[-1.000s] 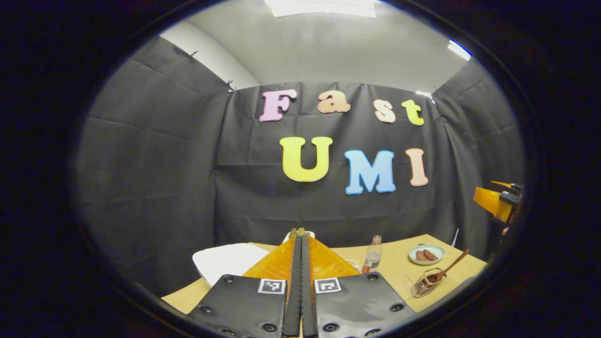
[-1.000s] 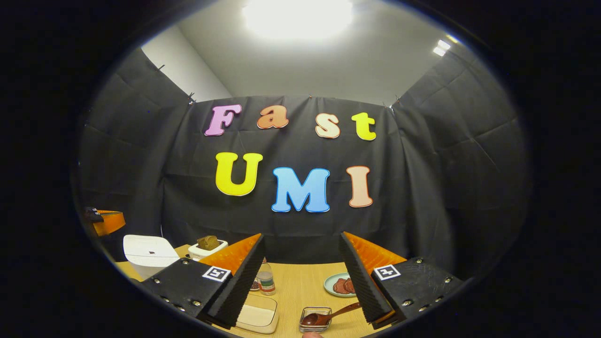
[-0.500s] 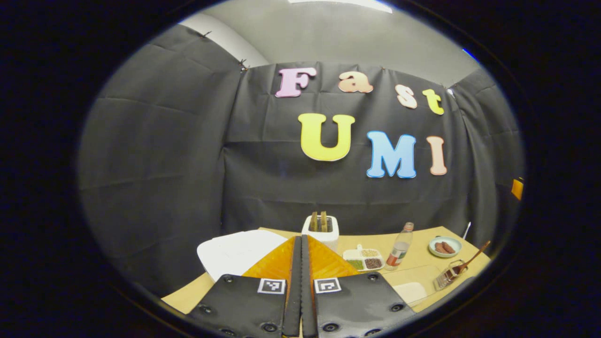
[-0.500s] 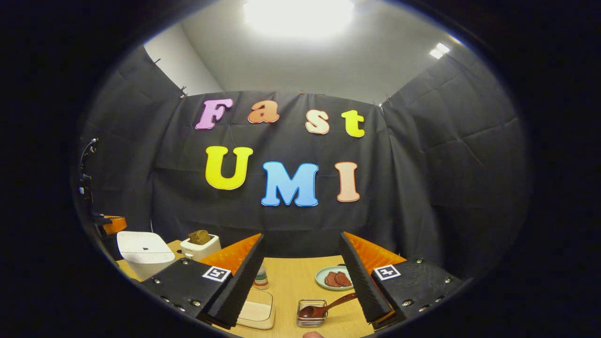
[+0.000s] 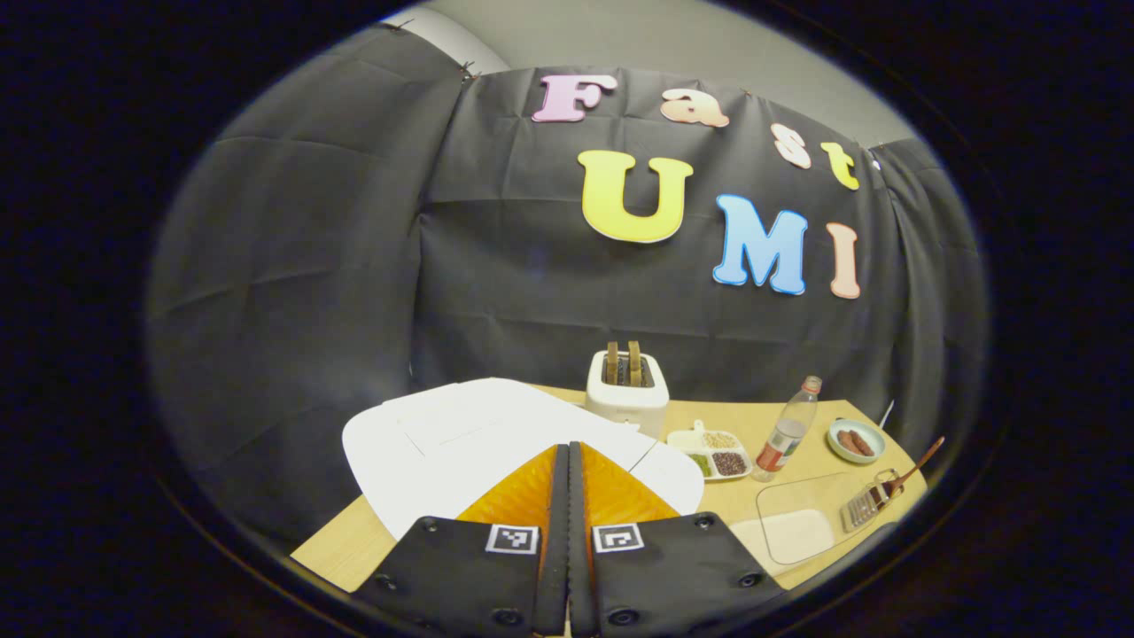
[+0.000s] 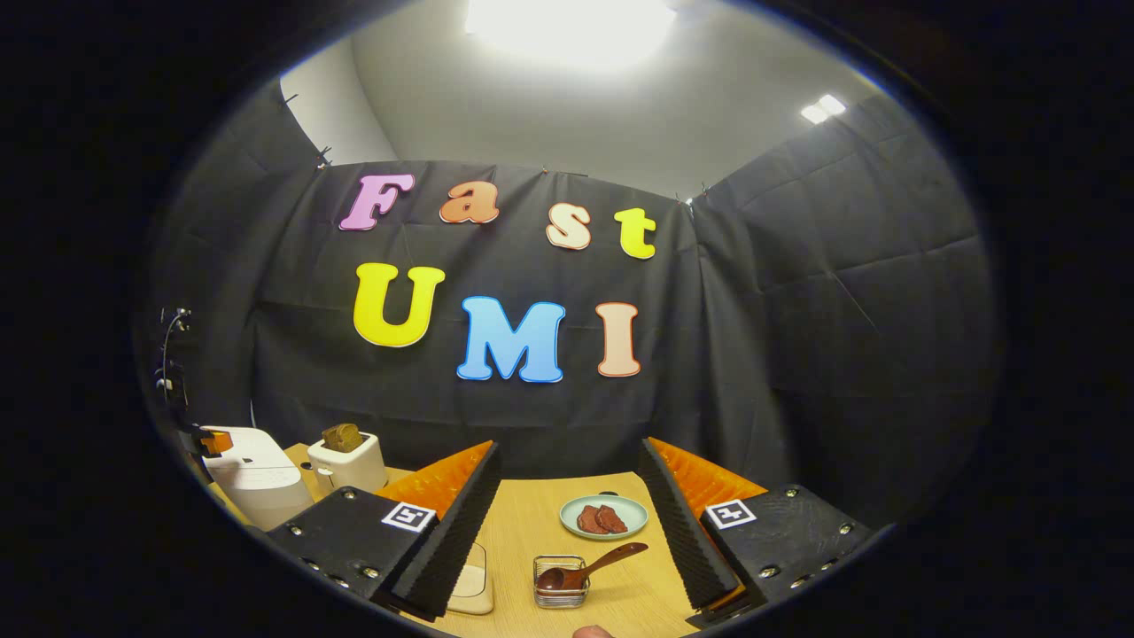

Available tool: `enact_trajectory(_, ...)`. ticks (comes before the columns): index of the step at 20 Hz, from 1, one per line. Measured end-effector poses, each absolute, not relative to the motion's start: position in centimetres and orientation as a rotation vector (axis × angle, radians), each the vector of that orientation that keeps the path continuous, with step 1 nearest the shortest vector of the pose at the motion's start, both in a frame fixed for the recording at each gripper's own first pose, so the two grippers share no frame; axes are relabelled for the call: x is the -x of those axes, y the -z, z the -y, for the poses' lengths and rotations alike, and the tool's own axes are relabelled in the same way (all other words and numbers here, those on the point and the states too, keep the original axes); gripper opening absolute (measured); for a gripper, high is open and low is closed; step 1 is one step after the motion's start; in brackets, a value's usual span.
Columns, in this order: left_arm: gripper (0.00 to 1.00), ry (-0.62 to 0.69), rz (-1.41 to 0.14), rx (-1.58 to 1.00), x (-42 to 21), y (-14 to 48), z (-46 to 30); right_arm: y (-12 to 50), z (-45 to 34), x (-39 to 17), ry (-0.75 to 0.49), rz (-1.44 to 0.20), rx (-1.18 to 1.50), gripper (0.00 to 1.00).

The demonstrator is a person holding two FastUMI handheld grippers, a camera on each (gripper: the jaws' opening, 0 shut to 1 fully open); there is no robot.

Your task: Close the left gripper, press the button to open the rice cooker; take a wooden spoon from the chopstick holder with the right hand, scoop a spoonful of rice and pour it into the rice cooker, then put the wooden spoon back into the chopstick holder.

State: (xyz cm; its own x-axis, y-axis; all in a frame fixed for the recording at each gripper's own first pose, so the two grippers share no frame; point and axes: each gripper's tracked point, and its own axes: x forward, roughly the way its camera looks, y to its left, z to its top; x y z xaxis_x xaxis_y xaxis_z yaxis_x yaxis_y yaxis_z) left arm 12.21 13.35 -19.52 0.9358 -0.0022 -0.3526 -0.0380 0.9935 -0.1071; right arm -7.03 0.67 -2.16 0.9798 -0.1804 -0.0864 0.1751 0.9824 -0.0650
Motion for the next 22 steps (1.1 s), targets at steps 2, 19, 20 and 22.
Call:
enact_trajectory(2,0.09,-0.017,-0.382,0.111,-12.3,20.6,-13.6,2.0,-0.7,7.4,0.189,-0.091,0.065,0.95)
enact_trajectory(19,0.09,-0.121,-0.239,0.058,-12.2,15.0,-15.3,2.4,0.0,7.3,0.147,-0.082,0.079,0.95)
enact_trajectory(20,0.09,-0.136,-0.204,0.049,-12.0,13.1,-15.6,2.5,0.2,7.1,0.142,-0.082,0.073,0.95)
enact_trajectory(22,0.11,-0.129,-0.147,0.056,-11.3,9.7,-15.0,2.8,0.7,6.7,0.133,-0.082,0.049,0.95)
